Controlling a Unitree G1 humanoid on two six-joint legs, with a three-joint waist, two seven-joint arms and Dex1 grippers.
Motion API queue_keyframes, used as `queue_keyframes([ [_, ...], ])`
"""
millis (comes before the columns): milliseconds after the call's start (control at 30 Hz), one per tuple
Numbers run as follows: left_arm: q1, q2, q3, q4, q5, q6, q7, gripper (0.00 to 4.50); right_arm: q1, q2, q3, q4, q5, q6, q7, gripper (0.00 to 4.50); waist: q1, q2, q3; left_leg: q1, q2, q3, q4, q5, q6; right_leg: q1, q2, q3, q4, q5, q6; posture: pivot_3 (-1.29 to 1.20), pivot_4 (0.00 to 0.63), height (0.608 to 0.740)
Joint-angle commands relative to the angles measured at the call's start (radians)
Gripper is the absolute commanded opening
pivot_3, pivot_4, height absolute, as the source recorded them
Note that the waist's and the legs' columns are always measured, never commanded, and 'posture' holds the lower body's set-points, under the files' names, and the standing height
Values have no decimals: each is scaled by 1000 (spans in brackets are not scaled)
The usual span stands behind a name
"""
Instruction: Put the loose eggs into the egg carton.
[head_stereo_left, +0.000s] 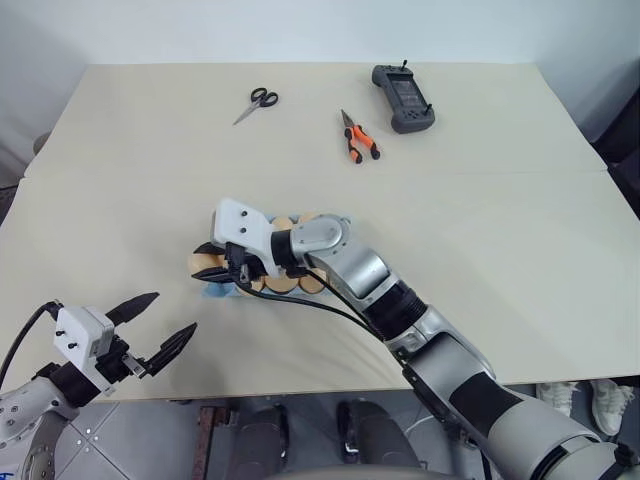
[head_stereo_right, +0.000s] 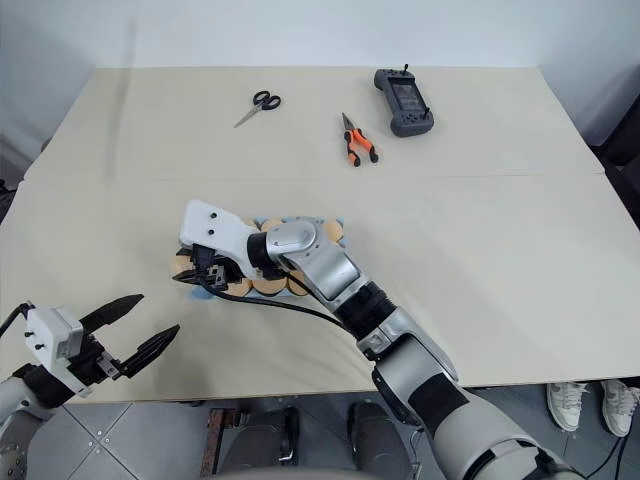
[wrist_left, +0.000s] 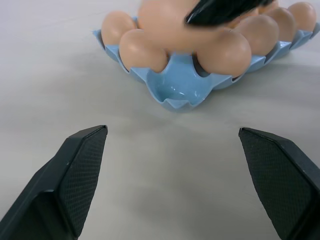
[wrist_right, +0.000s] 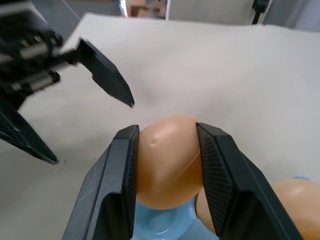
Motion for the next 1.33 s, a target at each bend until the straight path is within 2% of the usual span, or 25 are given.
queue_keyframes([
  [33, 12, -9, 20, -39, -14, -22, 8, 4500, -12, 24, 2, -10, -9, -19, 13, 1576, 0, 0, 0, 0, 0, 0, 0, 0, 0, 0, 0, 0, 0, 0, 0, 0, 150, 740],
  [167, 11, -9, 19, -45, -14, -20, 12, 4500, 4, 12, 1, -22, -16, -20, 38, 2703, -2, 0, 0, 0, 0, 0, -1, 0, 0, 0, 0, -1, 0, 0, 0, 0, 150, 740],
  [333, 2, -2, 15, -46, -15, -15, 8, 4500, 24, -45, -28, -137, 36, 0, 129, 4430, -1, 0, 0, 0, 0, 0, -1, 0, 0, 0, 0, -1, 0, 0, 0, 0, 150, 740],
  [433, -13, 7, 4, -47, -11, -8, 7, 4500, 39, -84, -68, -235, 90, 12, 174, 4493, 0, 0, 0, -1, 0, 0, 0, 0, 0, 0, 0, -2, 0, 0, 0, 0, 150, 740],
  [567, -74, 34, -32, -50, 1, 5, 3, 4500, 201, -332, -196, -395, 177, -130, 323, 4493, 22, -2, -1, -1, 0, -3, 0, 0, 0, 1, -2, -7, -1, 0, 0, 0, 150, 740],
  [700, -110, 45, -49, -47, 5, 14, 15, 4500, 328, -471, -309, -432, 218, -173, 316, 4493, 28, -2, -1, 0, -1, -2, 1, -1, 3, 6, -8, -17, -8, 0, 0, 0, 150, 740],
  [833, -144, 56, -65, -30, 27, 5, 19, 4500, 431, -566, -429, -417, 234, -194, 270, 4493, 21, -1, -1, 3, 0, 0, -1, -1, 2, 7, -7, -19, -6, 0, 0, 0, 150, 740],
  [1067, -194, 54, -95, 36, 95, -42, 35, 4500, 566, -645, -583, -317, 235, -293, 179, 4493, 25, -1, -1, 8, 0, 1, 1, -1, 3, 13, -7, -19, -7, 0, 0, 0, 150, 740],
  [1333, -223, 58, -103, 56, 128, -70, 48, 4500, 614, -652, -612, -267, 250, -345, 161, 4493, 26, 0, 0, 9, 0, 2, 2, 1, 3, 15, -7, -18, -7, 0, 0, 0, 150, 740],
])
